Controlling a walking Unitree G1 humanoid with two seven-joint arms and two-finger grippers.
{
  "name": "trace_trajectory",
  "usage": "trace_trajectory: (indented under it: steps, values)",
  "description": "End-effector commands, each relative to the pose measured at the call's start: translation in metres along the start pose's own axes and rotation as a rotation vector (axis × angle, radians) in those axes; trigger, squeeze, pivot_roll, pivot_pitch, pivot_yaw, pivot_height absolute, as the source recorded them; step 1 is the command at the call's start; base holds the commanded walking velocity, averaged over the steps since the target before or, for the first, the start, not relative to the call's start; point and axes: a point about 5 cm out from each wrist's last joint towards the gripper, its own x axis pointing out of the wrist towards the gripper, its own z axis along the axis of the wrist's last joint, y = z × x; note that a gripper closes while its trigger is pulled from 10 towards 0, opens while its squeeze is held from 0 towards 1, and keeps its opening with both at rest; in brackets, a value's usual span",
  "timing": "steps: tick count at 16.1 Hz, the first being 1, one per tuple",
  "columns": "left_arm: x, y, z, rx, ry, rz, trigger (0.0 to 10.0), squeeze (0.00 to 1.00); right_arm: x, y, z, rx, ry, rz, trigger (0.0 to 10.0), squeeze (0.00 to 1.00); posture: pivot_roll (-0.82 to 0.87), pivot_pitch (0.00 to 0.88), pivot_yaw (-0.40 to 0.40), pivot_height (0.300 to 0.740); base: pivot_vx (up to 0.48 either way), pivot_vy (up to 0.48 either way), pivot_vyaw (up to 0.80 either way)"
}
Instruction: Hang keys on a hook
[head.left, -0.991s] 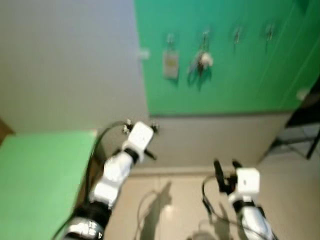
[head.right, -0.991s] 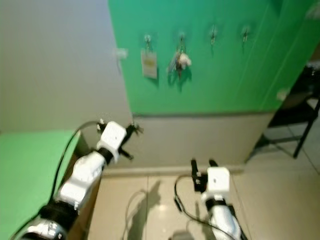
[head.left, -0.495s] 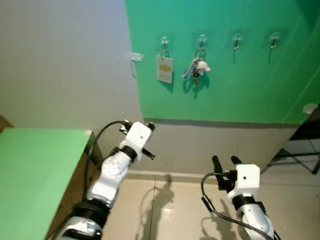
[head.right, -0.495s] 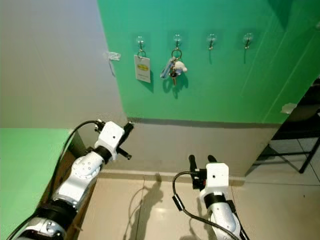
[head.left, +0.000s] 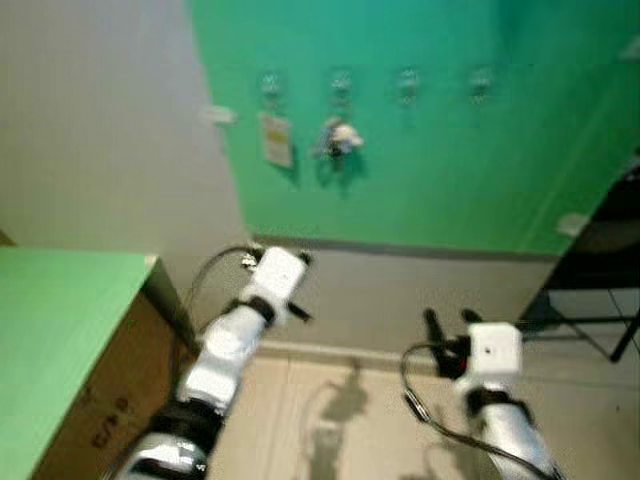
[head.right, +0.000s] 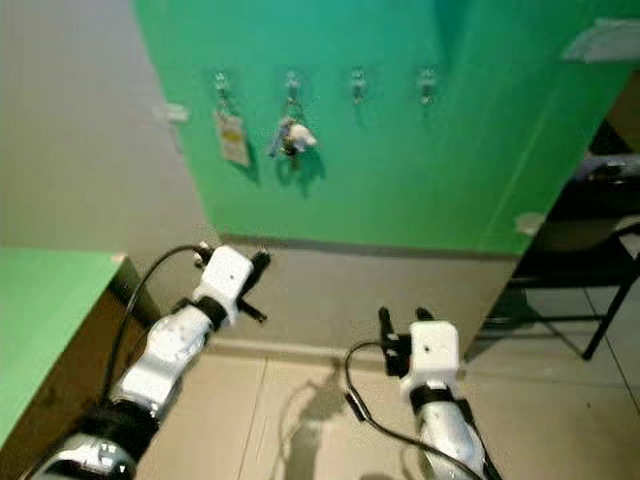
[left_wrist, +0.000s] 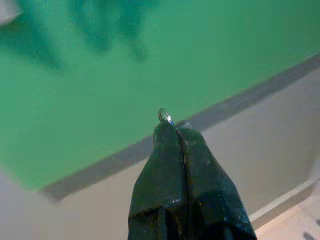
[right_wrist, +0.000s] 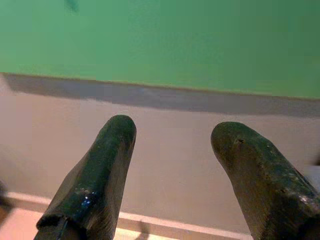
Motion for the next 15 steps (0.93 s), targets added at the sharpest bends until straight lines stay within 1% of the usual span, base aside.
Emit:
trace_trajectory:
  steps: [1, 3, 5, 6, 7, 8, 9, 10, 11, 12, 14, 15]
  values:
    - [0.003, 0.016, 0.005, 0.023, 0.002, 0.028, 10.0, 0.0, 0.001, 0.005, 0.007, 0.013, -0.024, 0.006, 10.0, 0.0, -0.23, 0.0, 0.104, 0.74, 0.277, -0.386, 0.0]
    - [0.004, 0.023, 0.006, 0.033, 0.01, 0.042, 10.0, 0.0, 0.0, 0.0, 0.001, 0.015, -0.009, 0.002, 10.0, 0.0, -0.23, 0.0, 0.106, 0.74, 0.283, -0.384, 0.0]
    - [0.004, 0.027, 0.006, 0.025, 0.013, 0.061, 10.0, 0.0, 0.0, -0.003, -0.007, 0.015, 0.008, -0.003, 10.0, 0.0, -0.23, 0.0, 0.108, 0.74, 0.334, -0.341, 0.0]
    - [0.004, 0.028, 0.008, 0.058, -0.009, 0.066, 10.0, 0.0, -0.001, -0.005, -0.01, 0.015, 0.018, -0.005, 10.0, 0.0, -0.23, 0.0, 0.107, 0.74, 0.386, -0.281, 0.0]
    - [0.005, 0.027, 0.007, 0.063, 0.011, 0.055, 10.0, 0.0, -0.001, -0.005, -0.012, 0.015, 0.023, -0.006, 10.0, 0.0, -0.23, 0.0, 0.108, 0.74, 0.0, 0.0, 0.0]
    - [0.01, 0.023, 0.009, 0.061, 0.025, -0.024, 10.0, 0.0, 0.0, -0.007, -0.014, 0.015, 0.029, -0.008, 10.0, 0.0, -0.23, 0.0, 0.107, 0.74, 0.0, 0.0, 0.0]
    - [0.014, 0.018, 0.016, 0.054, 0.012, -0.139, 10.0, 0.0, 0.001, -0.008, -0.016, 0.016, 0.034, -0.01, 10.0, 0.0, -0.23, 0.0, 0.103, 0.74, 0.0, 0.0, 0.0]
    - [0.022, 0.02, 0.023, 0.03, 0.043, -0.227, 10.0, 0.0, 0.002, -0.009, -0.019, 0.016, 0.037, -0.011, 10.0, 0.0, -0.22, 0.0, 0.1, 0.74, 0.0, 0.0, 0.0]
    - [0.027, 0.026, 0.031, -0.003, 0.043, -0.253, 10.0, 0.0, 0.003, -0.009, -0.019, 0.017, 0.039, -0.01, 10.0, 0.0, -0.22, 0.0, 0.101, 0.74, 0.0, 0.0, 0.0]
    - [0.036, 0.038, 0.05, -0.044, 0.018, -0.306, 10.0, 0.0, 0.005, -0.009, -0.021, 0.016, 0.04, -0.006, 10.0, 0.0, -0.22, 0.0, 0.101, 0.74, 0.0, 0.0, 0.0]
    - [0.042, 0.048, 0.068, -0.082, -0.009, -0.361, 10.0, 0.0, 0.007, -0.01, -0.023, 0.016, 0.041, -0.004, 10.0, 0.0, -0.23, 0.0, 0.108, 0.74, 0.0, 0.0, 0.0]
    - [0.045, 0.051, 0.079, -0.111, -0.026, -0.413, 10.0, 0.0, 0.008, -0.01, -0.023, 0.016, 0.04, -0.005, 10.0, 0.0, -0.24, 0.0, 0.114, 0.74, 0.0, 0.0, 0.0]
